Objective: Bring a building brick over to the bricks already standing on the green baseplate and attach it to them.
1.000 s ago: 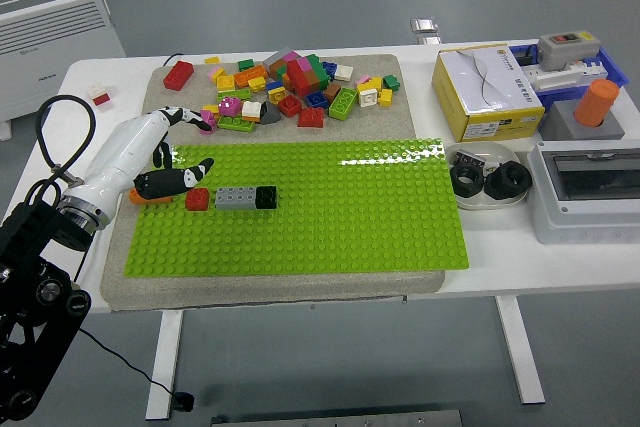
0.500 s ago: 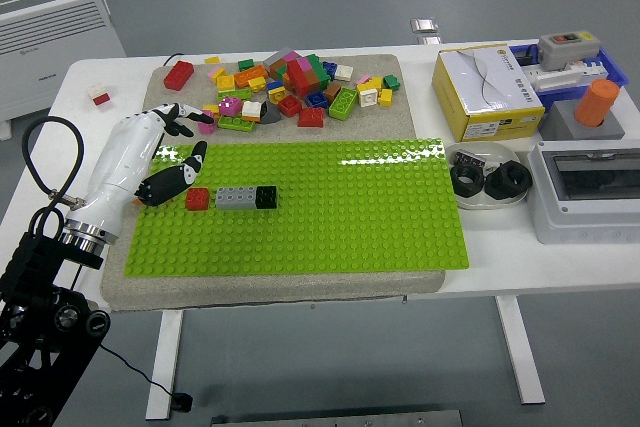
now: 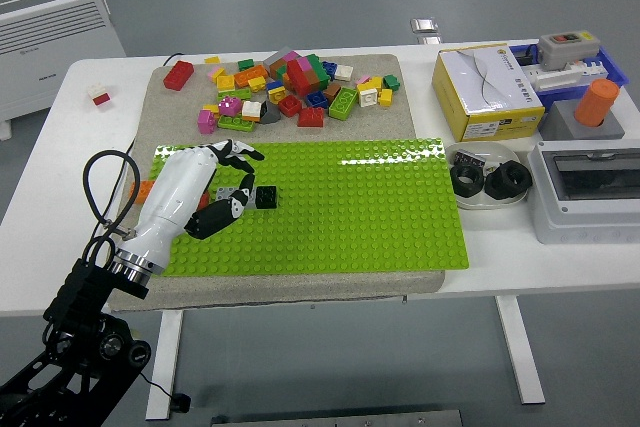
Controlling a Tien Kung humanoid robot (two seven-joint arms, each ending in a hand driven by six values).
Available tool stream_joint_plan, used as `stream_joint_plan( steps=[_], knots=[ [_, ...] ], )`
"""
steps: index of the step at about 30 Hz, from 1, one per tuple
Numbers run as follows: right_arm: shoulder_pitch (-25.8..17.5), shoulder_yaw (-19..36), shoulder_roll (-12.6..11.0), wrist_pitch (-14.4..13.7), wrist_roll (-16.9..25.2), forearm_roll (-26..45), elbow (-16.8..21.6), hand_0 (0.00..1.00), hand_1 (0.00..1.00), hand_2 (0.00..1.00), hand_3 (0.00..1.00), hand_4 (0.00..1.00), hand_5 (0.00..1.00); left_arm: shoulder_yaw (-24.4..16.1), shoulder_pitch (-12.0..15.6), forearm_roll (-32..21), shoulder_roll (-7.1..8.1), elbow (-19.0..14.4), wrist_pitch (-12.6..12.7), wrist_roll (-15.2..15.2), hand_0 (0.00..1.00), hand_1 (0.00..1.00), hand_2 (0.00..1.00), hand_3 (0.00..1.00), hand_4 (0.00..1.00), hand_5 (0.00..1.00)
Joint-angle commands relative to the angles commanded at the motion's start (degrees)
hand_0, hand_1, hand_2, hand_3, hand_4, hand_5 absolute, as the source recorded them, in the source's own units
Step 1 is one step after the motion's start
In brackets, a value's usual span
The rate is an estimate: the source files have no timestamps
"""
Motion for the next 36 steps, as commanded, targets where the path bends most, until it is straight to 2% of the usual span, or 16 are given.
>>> stream_joint_plan(
  steps=[1,6,7,12,13,18,19,22,24,25,30,31,33,36],
  knots=[
    [-0.1,0.9,0.0,0.1,0.0,-0.9,0.0,0.694,0.579,0.741,0.785,0.882,0.998,0.4,0.1,-0.4,-0.04,0.2,0.3,-0.3,0.634,0.552,0.534,0.575,0.516,0.002],
    [-0.6,4.6,-0.1,0.8,0.1,-4.8,0.0,0.694,0.579,0.741,0.785,0.882,0.998,0.9,0.9,-2.6,-0.31,0.4,2.5,-2.2,0.634,0.552,0.534,0.575,0.516,0.002],
    [-0.6,5.4,-0.2,1.0,0.1,-5.6,0.0,0.682,0.57,0.727,0.761,0.883,0.998,0.8,1.0,-2.8,-0.4,0.3,2.9,-2.5,0.506,0.448,0.536,0.573,0.505,0.002],
    [-0.7,11.0,-0.4,2.2,0.6,-11.2,0.0,0.682,0.57,0.727,0.761,0.883,0.998,-0.3,1.7,-3.4,-0.64,0.1,4.6,-3.9,0.506,0.448,0.536,0.573,0.505,0.002],
    [-0.6,12.3,-0.5,2.5,0.7,-12.5,0.0,0.667,0.547,0.708,0.746,0.874,0.998,-0.8,1.7,-3.3,-0.62,0.1,4.8,-4.2,0.328,0.448,0.785,0.704,0.645,0.002],
    [-0.7,18.5,-0.7,3.5,1.5,-18.7,0.0,0.667,0.547,0.708,0.746,0.874,0.998,-4.1,1.9,-1.6,-0.21,0.1,4.7,-4.2,0.328,0.448,0.785,0.704,0.645,0.002],
    [-0.7,19.5,-0.8,3.6,1.6,-19.6,0.0,0.654,0.522,0.682,0.733,0.863,0.998,-4.7,1.9,-1.1,-0.13,0.2,4.3,-4.0,0.323,0.608,0.974,0.998,0.916,0.002],
    [-1.0,23.0,-0.8,4.1,2.1,-23.3,0.0,0.654,0.522,0.682,0.733,0.863,0.998,-7.1,2.0,-1.0,0.18,0.2,1.8,-1.9,0.323,0.608,0.974,0.998,0.916,0.002],
    [-1.1,23.0,-0.8,4.3,2.4,-25.7,0.0,0.654,0.522,0.682,0.733,0.863,0.998,-8.5,2.1,-3.0,0.42,0.2,0.8,-1.3,0.323,0.608,0.974,0.998,0.916,0.002],
    [-1.1,23.0,-0.9,4.4,2.5,-26.7,0.0,0.649,0.504,0.664,0.722,0.855,0.998,-9.1,2.2,-4.7,0.58,0.2,0.7,-1.8,0.581,0.724,0.867,0.998,0.952,0.002],
    [-1.1,23.0,-0.9,4.6,2.8,-28.8,0.0,0.649,0.504,0.664,0.722,0.855,0.998,-11.4,2.1,-14.8,0.09,1.5,1.7,-6.5,0.581,0.724,0.867,0.998,0.952,0.002],
    [-1.0,23.0,-0.8,4.7,2.8,-29.0,0.0,0.647,0.503,0.661,0.719,0.85,0.998,-11.6,2.0,-16.4,-0.13,1.7,1.9,-7.3,0.509,0.591,0.719,0.947,0.962,0.002],
    [-0.9,23.0,-0.7,4.7,2.9,-29.6,0.0,0.647,0.503,0.661,0.719,0.85,0.998,-11.7,1.8,-20.9,-0.72,2.3,2.4,-9.6,0.509,0.591,0.719,0.947,0.962,0.002],
    [-0.6,23.0,-0.6,4.9,3.2,-29.6,0.0,0.647,0.503,0.661,0.719,0.85,0.998,-11.4,1.5,-27.2,-1.08,2.3,3.7,-11.0,0.509,0.591,0.719,0.947,0.962,0.002]
  ],
)
